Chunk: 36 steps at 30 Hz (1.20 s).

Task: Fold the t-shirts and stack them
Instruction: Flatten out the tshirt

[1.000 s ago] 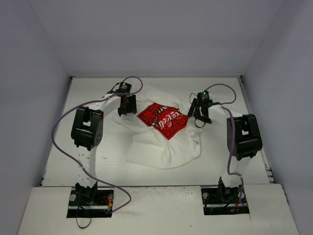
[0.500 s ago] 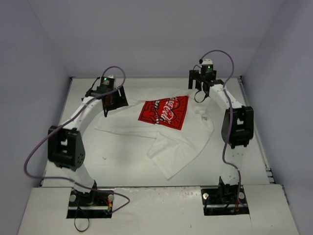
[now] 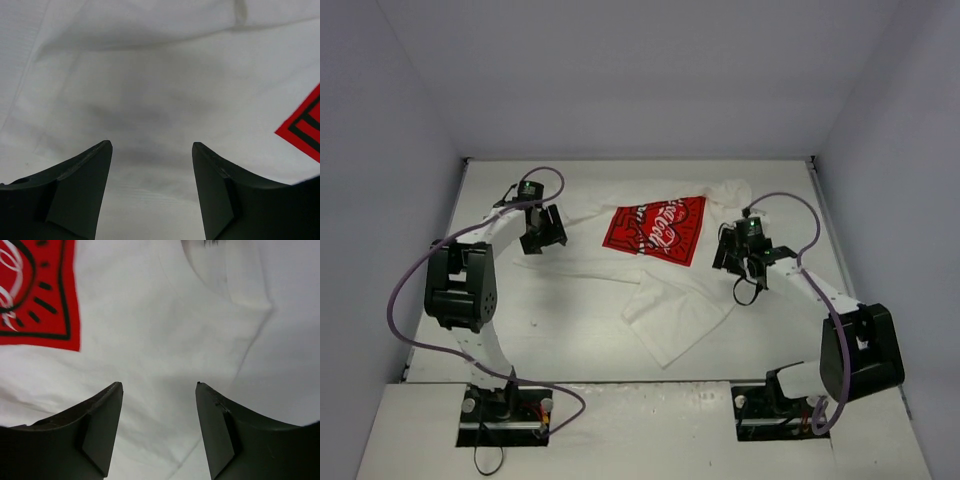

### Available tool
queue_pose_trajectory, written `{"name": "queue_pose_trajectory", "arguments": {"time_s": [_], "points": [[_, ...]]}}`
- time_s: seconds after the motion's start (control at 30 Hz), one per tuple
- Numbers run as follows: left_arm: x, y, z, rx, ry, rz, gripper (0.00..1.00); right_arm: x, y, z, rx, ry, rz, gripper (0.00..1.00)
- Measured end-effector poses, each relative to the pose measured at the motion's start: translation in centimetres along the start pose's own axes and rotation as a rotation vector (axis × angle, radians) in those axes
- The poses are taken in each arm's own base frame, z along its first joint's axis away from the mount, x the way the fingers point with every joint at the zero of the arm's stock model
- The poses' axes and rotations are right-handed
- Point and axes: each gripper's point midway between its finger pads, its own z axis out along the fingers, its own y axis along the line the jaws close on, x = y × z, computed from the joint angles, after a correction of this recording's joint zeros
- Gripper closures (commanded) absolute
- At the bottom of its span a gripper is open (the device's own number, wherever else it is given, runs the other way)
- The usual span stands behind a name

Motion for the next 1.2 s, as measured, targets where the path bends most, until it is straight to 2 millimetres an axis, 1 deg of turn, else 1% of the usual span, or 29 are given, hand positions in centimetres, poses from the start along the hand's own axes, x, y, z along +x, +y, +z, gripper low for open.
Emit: {"name": "queue_pose_trajectory", "arguments": {"time_s": [0.03, 0.1, 0.2, 0.27, 0.3, 0.43, 0.47, 0.6, 0.7, 0.8, 0.87, 0.93, 1.0, 1.07, 1.13, 1.2], "points": [[0.2, 0.1, 0.5, -0.006, 0.008, 0.0, 0.39, 1.4, -0.4, 0.3, 0.013, 0.034, 0.011, 0.46], [0.4, 0.4, 1.4, -0.021, 0.016, 0.0, 0.39, 3.0, -1.2, 0.9, 0.041, 0.078, 0.037, 0.46], [0.4, 0.8, 2.3, -0.041, 0.018, -0.005, 0.39, 3.6, -1.8, 1.9, 0.058, 0.106, 0.066, 0.46], [0.2, 0.8, 2.4, -0.045, 0.007, -0.017, 0.39, 4.0, -2.3, 2.8, 0.075, 0.13, 0.085, 0.46], [0.1, 0.7, 2.4, -0.048, 0.002, -0.026, 0.39, 3.7, -2.4, 3.3, 0.079, 0.132, 0.094, 0.46], [0.1, 0.6, 2.6, -0.059, -0.015, -0.062, 0.39, 1.4, -2.7, 5.2, 0.088, 0.106, 0.133, 0.46], [0.1, 0.6, 2.6, -0.062, -0.022, -0.071, 0.39, 0.5, -3.0, 5.8, 0.091, 0.096, 0.149, 0.46], [0.4, 0.2, 2.5, -0.045, -0.046, -0.104, 0.39, -3.2, -5.1, 8.0, 0.119, 0.048, 0.208, 0.46], [0.6, -0.2, 2.4, -0.024, -0.052, -0.115, 0.39, -5.9, -6.4, 9.6, 0.149, 0.027, 0.208, 0.46], [0.6, -0.5, 2.3, -0.005, -0.043, -0.114, 0.39, -9.5, -6.5, 11.9, 0.146, -0.005, 0.169, 0.46], [0.8, -0.7, 2.1, 0.012, -0.027, -0.117, 0.39, -11.4, -6.3, 12.8, 0.137, -0.034, 0.131, 0.46], [1.1, -0.7, 1.5, 0.021, -0.008, -0.122, 0.39, -12.5, -6.3, 12.6, 0.136, -0.053, 0.101, 0.43], [0.9, -0.3, 0.0, 0.016, -0.011, -0.132, 0.38, -13.4, -6.3, 11.5, 0.133, -0.077, 0.088, 0.4], [0.0, 0.1, -2.1, 0.019, -0.055, -0.144, 0.39, -14.3, -6.4, 9.5, 0.127, -0.11, 0.087, 0.37], [-1.4, 0.5, -5.2, 0.031, -0.139, -0.163, 0.39, -14.9, -6.2, 6.8, 0.115, -0.153, 0.089, 0.39], [-2.1, 1.3, -7.0, 0.038, -0.192, -0.199, 0.39, -15.1, -6.2, 4.2, 0.1, -0.206, 0.106, 0.4]]}}
